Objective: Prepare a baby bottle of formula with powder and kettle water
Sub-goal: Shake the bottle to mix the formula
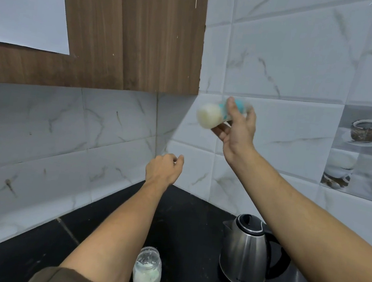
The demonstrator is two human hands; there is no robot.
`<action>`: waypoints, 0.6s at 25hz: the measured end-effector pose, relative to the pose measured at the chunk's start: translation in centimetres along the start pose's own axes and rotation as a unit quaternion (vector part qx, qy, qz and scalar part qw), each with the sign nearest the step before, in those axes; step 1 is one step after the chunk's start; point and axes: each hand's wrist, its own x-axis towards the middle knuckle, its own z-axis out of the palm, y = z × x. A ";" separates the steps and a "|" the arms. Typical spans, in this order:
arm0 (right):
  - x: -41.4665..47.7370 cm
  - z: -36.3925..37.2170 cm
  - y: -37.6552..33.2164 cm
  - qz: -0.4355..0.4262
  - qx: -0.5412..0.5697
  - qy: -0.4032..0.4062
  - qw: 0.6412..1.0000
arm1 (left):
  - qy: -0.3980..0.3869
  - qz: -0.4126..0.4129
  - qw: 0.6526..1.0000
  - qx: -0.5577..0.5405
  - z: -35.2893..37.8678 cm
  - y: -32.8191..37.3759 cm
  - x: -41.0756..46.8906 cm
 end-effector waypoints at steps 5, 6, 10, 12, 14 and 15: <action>-0.9 0.0 0.8 0.043 -0.086 -0.111 0.989 | -0.002 -0.001 1.000 0.010 0.3 0.1 -0.2; -1.5 -0.2 0.8 0.044 -0.150 -0.183 0.971 | -0.005 0.000 1.000 0.014 0.4 0.3 -0.1; -1.1 -0.7 0.6 0.005 -0.117 -0.151 0.982 | -0.001 0.004 1.000 0.005 0.3 0.4 0.0; 0.2 -0.7 0.5 0.010 0.005 -0.011 1.000 | 0.002 0.000 1.000 0.001 0.3 0.0 0.0; 0.9 -0.8 0.6 0.013 0.044 0.031 0.998 | 0.002 -0.003 1.000 0.002 0.3 -0.1 0.1; 0.7 -1.0 0.7 0.018 0.013 -0.001 1.000 | 0.002 -0.001 1.000 0.000 0.3 -0.1 0.2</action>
